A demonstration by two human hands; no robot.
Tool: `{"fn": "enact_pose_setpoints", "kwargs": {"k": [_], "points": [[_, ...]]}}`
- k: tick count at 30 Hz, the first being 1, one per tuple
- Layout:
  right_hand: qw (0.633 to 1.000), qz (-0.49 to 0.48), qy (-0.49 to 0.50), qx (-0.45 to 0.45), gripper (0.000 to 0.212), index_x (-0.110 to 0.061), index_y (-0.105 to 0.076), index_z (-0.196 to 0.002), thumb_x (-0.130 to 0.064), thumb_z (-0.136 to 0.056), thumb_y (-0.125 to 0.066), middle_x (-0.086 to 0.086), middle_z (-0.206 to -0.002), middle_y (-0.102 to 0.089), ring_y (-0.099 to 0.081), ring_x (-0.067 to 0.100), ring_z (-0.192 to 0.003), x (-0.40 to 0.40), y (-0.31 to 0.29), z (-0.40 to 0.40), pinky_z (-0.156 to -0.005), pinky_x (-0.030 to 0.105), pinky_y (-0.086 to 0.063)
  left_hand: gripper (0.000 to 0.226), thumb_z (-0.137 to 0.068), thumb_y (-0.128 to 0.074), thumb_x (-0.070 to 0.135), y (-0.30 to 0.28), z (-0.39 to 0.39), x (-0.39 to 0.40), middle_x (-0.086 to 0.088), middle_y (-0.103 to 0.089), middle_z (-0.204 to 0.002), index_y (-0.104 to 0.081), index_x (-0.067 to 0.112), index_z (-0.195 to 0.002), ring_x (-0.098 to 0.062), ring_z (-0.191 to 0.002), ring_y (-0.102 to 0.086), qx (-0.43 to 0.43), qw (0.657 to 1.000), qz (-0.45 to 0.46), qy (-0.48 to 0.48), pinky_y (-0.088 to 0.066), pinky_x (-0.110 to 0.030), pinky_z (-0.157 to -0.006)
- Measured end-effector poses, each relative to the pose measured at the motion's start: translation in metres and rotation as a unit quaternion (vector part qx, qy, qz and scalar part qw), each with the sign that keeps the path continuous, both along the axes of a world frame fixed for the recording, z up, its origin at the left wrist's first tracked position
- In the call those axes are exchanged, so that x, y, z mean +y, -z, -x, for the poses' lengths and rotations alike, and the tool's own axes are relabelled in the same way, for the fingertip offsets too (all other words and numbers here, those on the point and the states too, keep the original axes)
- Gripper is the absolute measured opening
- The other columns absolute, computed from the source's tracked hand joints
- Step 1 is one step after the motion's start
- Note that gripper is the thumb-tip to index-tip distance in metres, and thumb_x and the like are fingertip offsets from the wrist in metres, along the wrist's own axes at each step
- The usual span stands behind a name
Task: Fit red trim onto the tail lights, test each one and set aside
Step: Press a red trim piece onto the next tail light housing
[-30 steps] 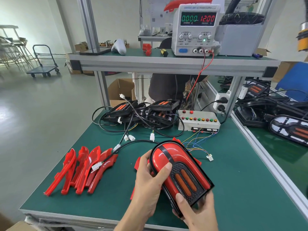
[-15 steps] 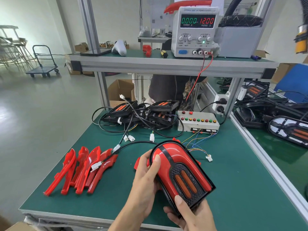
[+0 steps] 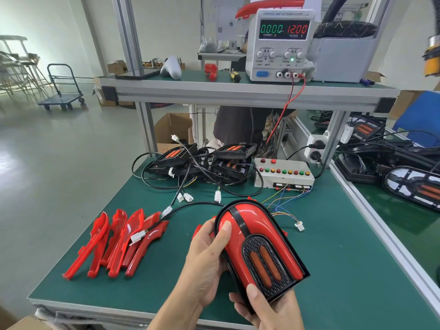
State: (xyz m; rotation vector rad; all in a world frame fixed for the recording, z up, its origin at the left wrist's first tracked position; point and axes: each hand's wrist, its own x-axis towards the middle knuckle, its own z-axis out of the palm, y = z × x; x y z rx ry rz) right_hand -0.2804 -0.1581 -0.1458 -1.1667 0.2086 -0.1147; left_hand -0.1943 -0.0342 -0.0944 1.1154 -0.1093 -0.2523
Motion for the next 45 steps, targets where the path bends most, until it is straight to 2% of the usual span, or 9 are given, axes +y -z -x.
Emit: {"fn": "enact_pose_setpoints", "kwargs": {"k": [5,9,14,20,24,29,35,38,45], "points": [[0.999,0.029,-0.015,-0.003,0.089,-0.031,-0.056,-0.131,-0.031,-0.049,-0.091,0.020,-0.098,-0.077,-0.073,0.050,-0.075,-0.001,-0.008,0.002,-0.057,0.040,-0.061,0.053,-0.088,-0.072,0.057,0.002,0.001,0.001,-0.017,-0.071,-0.121,-0.066,0.018,-0.122,-0.034,-0.112,-0.068,-0.041,0.998,-0.040,0.003,-0.054,-0.051,-0.097],[0.999,0.036,-0.009,-0.001,0.087,-0.028,-0.058,-0.126,-0.033,-0.046,-0.092,0.020,-0.095,-0.077,-0.072,0.050,-0.070,-0.003,-0.010,0.004,-0.056,0.041,-0.061,0.053,-0.088,-0.079,0.040,0.007,0.000,0.008,-0.018,-0.067,-0.129,-0.059,0.019,-0.132,-0.038,-0.123,-0.062,-0.080,0.995,-0.050,0.045,-0.046,-0.057,-0.107],[0.998,0.060,0.000,0.008,0.090,-0.024,-0.056,-0.128,-0.038,-0.046,-0.091,0.023,-0.090,-0.076,-0.071,0.050,-0.066,-0.001,-0.011,0.005,-0.054,0.041,-0.059,0.056,-0.085,-0.083,0.028,0.007,0.000,0.013,-0.020,-0.066,-0.129,-0.057,0.017,-0.133,-0.040,-0.123,-0.061,-0.093,0.992,-0.057,0.066,-0.046,-0.059,-0.106],[0.998,0.067,0.014,0.013,0.076,-0.021,-0.056,-0.129,-0.018,-0.059,-0.086,0.023,-0.089,-0.076,-0.071,0.051,-0.065,0.000,-0.009,0.004,-0.052,0.041,-0.060,0.050,-0.083,-0.081,0.025,0.005,0.001,0.010,-0.022,-0.067,-0.126,-0.061,0.015,-0.128,-0.039,-0.118,-0.064,-0.055,0.997,-0.016,0.058,-0.053,-0.052,-0.099],[0.997,0.066,0.026,0.019,0.073,-0.021,-0.056,-0.126,-0.017,-0.059,-0.085,0.018,-0.089,-0.077,-0.072,0.049,-0.064,0.001,-0.013,0.005,-0.053,0.041,-0.061,0.053,-0.085,-0.076,0.017,0.004,0.002,0.008,-0.025,-0.066,-0.127,-0.055,0.007,-0.133,-0.038,-0.117,-0.064,-0.035,0.998,0.010,0.059,-0.056,-0.048,-0.096],[0.996,0.076,0.047,0.023,0.060,-0.021,-0.058,-0.124,0.006,-0.077,-0.083,0.014,-0.089,-0.078,-0.072,0.048,-0.062,0.001,-0.018,0.003,-0.051,0.040,-0.061,0.056,-0.090,-0.074,0.029,0.003,-0.002,0.010,-0.023,-0.063,-0.135,-0.053,0.007,-0.137,-0.039,-0.123,-0.061,-0.003,0.994,0.055,0.099,-0.054,-0.049,-0.099],[0.998,0.043,0.032,0.024,0.065,-0.018,-0.055,-0.128,-0.011,-0.069,-0.082,0.018,-0.092,-0.077,-0.074,0.046,-0.068,-0.003,-0.024,-0.001,-0.053,0.035,-0.061,0.050,-0.085,-0.075,0.039,0.000,-0.009,0.007,-0.024,-0.069,-0.118,-0.061,0.006,-0.120,-0.032,-0.098,-0.068,0.028,0.997,0.032,0.063,-0.053,-0.054,-0.093],[0.999,0.032,0.031,0.024,0.057,-0.017,-0.055,-0.127,-0.002,-0.078,-0.080,0.017,-0.092,-0.077,-0.074,0.044,-0.068,-0.004,-0.021,-0.004,-0.054,0.035,-0.061,0.048,-0.085,-0.075,0.040,-0.002,-0.010,0.007,-0.023,-0.069,-0.111,-0.062,0.006,-0.117,-0.030,-0.093,-0.066,0.034,0.997,0.038,0.058,-0.049,-0.053,-0.089],[0.998,0.040,0.040,0.007,0.054,-0.020,-0.057,-0.123,0.006,-0.080,-0.077,0.017,-0.092,-0.077,-0.073,0.045,-0.066,-0.006,-0.019,-0.004,-0.055,0.035,-0.061,0.050,-0.095,-0.065,0.030,-0.005,-0.007,0.011,-0.029,-0.063,-0.126,-0.055,-0.002,-0.132,-0.038,-0.109,-0.059,0.045,0.995,0.062,0.059,-0.037,-0.066,-0.105]]}}
